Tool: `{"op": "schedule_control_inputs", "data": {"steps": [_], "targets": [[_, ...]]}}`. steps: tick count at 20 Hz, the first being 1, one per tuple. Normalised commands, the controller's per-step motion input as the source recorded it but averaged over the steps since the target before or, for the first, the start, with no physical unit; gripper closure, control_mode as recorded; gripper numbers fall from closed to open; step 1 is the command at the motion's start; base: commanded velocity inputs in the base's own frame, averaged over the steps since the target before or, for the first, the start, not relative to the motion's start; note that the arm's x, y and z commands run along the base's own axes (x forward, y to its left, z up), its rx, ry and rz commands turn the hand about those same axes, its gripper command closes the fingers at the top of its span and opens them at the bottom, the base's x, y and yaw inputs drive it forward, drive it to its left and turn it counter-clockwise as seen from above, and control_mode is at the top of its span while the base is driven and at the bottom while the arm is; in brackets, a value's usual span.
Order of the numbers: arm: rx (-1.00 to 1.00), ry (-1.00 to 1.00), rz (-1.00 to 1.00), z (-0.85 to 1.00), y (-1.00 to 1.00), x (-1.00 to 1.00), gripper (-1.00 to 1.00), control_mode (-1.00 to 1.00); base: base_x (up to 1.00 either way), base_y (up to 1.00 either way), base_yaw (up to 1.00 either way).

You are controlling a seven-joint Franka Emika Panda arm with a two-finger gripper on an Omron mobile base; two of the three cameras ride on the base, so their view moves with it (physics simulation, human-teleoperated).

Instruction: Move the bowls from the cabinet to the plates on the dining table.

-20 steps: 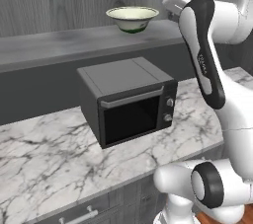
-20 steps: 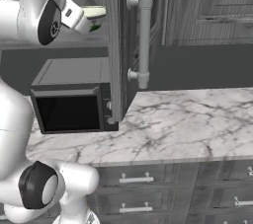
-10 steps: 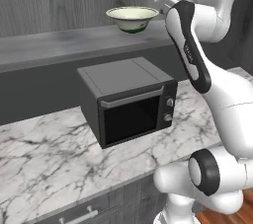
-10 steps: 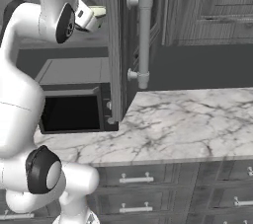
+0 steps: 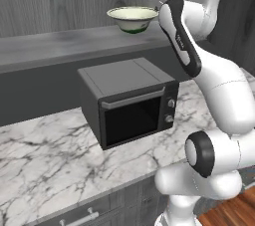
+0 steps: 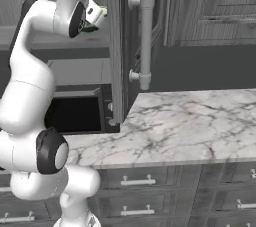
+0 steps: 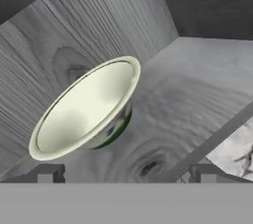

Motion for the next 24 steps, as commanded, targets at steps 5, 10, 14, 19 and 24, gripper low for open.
{"op": "schedule_control_inputs", "data": {"steps": [5,10,14,19,24], "targets": [[0.01,0.04,0.00,0.00,0.00,0.54,-1.00,-1.00,0.00,0.00,0.00],[0.03,0.06,0.00,0.00,0.00,0.48,-1.00,-1.00,0.00,0.00,0.00],[0.00,0.00,0.00,0.00,0.00,0.42,-1.00,-1.00,0.00,0.00,0.00],[0.00,0.00,0.00,0.00,0.00,0.55,-1.00,-1.00,0.00,0.00,0.00],[0.00,0.10,0.00,0.00,0.00,0.34,-1.00,-1.00,0.00,0.00,0.00]]}}
